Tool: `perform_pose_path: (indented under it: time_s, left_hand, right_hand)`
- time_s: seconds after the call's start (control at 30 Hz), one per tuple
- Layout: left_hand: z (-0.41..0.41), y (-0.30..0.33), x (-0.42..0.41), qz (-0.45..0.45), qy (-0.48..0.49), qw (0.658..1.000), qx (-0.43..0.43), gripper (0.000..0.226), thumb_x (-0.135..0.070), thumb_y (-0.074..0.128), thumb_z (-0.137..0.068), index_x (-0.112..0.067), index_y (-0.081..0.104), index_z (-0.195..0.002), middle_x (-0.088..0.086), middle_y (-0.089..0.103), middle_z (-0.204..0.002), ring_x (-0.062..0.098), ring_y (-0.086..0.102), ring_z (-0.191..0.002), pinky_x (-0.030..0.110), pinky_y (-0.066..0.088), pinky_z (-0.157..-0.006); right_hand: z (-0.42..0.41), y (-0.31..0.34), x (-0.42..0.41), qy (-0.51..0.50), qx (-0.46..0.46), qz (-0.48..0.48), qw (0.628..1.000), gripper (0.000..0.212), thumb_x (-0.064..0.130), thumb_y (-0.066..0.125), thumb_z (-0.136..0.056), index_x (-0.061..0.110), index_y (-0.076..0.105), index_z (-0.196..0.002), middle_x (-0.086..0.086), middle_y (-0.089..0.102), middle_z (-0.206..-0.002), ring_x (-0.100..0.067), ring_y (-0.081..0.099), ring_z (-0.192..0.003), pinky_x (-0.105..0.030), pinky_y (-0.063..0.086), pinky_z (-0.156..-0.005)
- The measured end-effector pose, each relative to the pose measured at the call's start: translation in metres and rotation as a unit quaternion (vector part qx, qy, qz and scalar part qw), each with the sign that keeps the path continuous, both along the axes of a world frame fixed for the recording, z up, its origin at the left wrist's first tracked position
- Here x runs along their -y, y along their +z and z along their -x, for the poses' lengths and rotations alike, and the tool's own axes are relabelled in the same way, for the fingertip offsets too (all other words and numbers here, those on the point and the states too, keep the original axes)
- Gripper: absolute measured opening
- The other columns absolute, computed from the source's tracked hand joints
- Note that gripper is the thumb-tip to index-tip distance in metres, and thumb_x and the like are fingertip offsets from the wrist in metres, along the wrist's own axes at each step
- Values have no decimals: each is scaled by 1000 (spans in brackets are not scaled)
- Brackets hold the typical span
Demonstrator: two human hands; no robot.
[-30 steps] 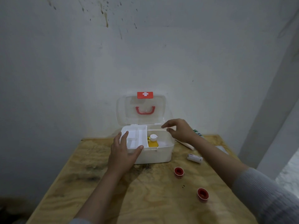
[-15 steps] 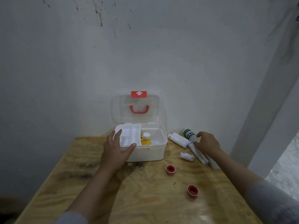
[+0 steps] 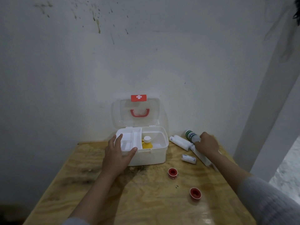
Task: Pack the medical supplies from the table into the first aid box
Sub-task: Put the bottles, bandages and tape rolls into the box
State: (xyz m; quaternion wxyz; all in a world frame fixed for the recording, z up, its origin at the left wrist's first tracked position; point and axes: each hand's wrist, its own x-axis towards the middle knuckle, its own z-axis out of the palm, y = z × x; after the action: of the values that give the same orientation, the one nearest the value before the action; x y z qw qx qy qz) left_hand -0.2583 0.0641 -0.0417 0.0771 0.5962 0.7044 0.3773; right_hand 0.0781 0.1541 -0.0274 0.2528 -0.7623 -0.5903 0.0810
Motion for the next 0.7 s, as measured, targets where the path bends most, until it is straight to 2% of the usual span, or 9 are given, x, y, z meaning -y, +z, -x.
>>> perform_pose_path:
  time_s: [0.13,0.3,0.43,0.57,0.63,0.7]
  left_hand:
    - [0,-1,-1,-4,1,1000,3,85,-68,56,-74,-33,24,-144,0,20,-155,26,27,-138,49,40,-100]
    - [-3,0,0,-8,8,1000,8,82,-64,59,-75,-34,27,-144,1,20,-156,27,26,-138,50,39,-101]
    - [-3,1,0,0,8,1000,9,81,-67,57,-75,-38,25,-143,0,18,-156,28,25,-139,50,39,-102]
    - [-2,0,0,5,1,1000,15,80,-69,56,-75,-40,25,-143,0,17,-156,28,25,-138,49,39,-101]
    - [-2,1,1,8,-4,1000,13,80,-69,56,-75,-40,26,-143,1,17,-156,29,25,-138,50,39,-101]
    - [-1,2,1,10,-10,1000,14,79,-69,56,-75,-39,27,-143,2,18,-156,30,25,-138,51,39,-101]
  right_hand:
    - [-10,3,0,5,-76,-84,994,27,11,59,-80,-2,63,-104,-20,69,-102,-33,63,-94,-33,47,-76]
    - [-16,23,13,44,-105,-139,984,23,10,59,-81,0,66,-100,-17,69,-103,-29,62,-97,-26,41,-78]
    - [-11,55,36,93,-135,-204,965,14,13,62,-81,10,68,-93,-9,72,-93,-24,68,-84,-33,53,-78]
    - [7,85,65,158,-200,-221,941,8,14,63,-83,19,65,-89,-1,72,-79,-12,71,-63,-29,57,-61]
    - [22,91,76,190,-197,-218,937,9,13,63,-84,19,64,-90,2,71,-76,-17,71,-63,-32,58,-61]
    - [39,90,81,214,-168,-211,939,10,12,62,-83,18,64,-91,-2,71,-83,-21,71,-66,-35,58,-63]
